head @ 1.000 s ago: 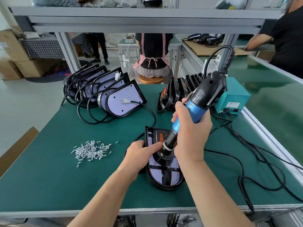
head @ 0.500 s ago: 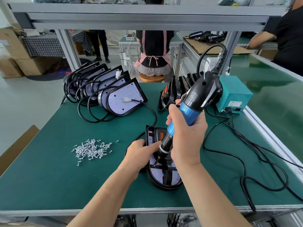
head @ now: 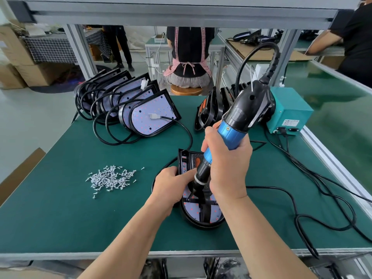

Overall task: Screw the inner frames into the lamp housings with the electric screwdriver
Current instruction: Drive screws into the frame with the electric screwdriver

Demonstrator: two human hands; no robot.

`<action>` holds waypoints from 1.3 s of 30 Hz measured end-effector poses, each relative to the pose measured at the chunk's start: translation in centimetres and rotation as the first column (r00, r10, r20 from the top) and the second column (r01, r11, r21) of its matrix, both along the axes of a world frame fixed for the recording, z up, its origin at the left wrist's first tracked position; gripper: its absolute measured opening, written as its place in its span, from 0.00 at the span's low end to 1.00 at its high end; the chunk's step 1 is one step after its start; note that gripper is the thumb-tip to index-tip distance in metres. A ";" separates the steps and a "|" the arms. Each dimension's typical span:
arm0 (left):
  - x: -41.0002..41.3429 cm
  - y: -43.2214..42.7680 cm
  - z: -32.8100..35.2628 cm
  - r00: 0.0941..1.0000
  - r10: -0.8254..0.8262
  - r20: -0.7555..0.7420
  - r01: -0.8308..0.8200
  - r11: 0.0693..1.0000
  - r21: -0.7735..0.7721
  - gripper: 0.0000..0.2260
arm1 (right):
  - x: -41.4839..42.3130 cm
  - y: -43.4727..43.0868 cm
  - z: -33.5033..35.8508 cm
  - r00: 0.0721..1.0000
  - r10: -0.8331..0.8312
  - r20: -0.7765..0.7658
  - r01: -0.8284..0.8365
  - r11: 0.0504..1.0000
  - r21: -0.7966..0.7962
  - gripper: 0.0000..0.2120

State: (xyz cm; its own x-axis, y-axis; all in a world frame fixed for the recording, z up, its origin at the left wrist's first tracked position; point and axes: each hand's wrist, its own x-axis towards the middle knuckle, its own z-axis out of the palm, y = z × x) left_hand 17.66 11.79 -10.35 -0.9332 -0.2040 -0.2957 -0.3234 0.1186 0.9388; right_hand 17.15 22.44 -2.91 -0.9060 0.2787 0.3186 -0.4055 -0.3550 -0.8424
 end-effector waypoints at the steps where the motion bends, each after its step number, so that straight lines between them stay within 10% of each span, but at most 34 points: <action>1: -0.1 -0.1 0.0 1.000 -0.005 0.004 0.005 1.000 -0.003 0.24 | -0.1 0.1 -0.1 0.999 0.034 -0.015 -0.034 0.999 0.004 0.07; 14: 0.0 -0.4 0.8 0.993 -0.079 0.083 0.084 0.995 -0.060 0.23 | -0.5 1.2 1.3 0.938 0.316 -0.140 -0.320 0.947 -0.002 0.08; 21: 0.5 -1.0 0.5 0.998 0.064 0.006 -0.061 0.969 -0.238 0.26 | -0.7 3.1 4.0 0.976 0.172 -0.132 -0.185 0.978 -0.097 0.06; 25: 0.2 -2.4 1.5 0.923 0.383 -0.035 -0.365 0.900 0.238 0.06 | -0.6 3.7 3.5 0.998 0.045 -0.037 -0.051 0.982 -0.183 0.05; 29: 1.3 -3.3 2.3 0.884 0.460 -0.086 -0.302 0.703 0.644 0.13 | -0.7 4.1 2.8 0.998 -0.048 0.051 0.059 0.970 -0.237 0.06; 39: 2.4 -1.5 4.6 0.908 0.334 -0.253 -0.035 0.661 0.749 0.08 | -0.9 4.5 2.9 0.983 -0.155 0.101 0.178 0.944 -0.277 0.08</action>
State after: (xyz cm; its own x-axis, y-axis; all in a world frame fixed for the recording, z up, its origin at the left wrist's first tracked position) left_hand 20.11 10.29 -5.75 -0.9638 -0.2482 -0.0977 0.0944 -0.6600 0.7453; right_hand 16.29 26.99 -0.02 -0.8573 0.4966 0.1357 -0.4176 -0.5168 -0.7473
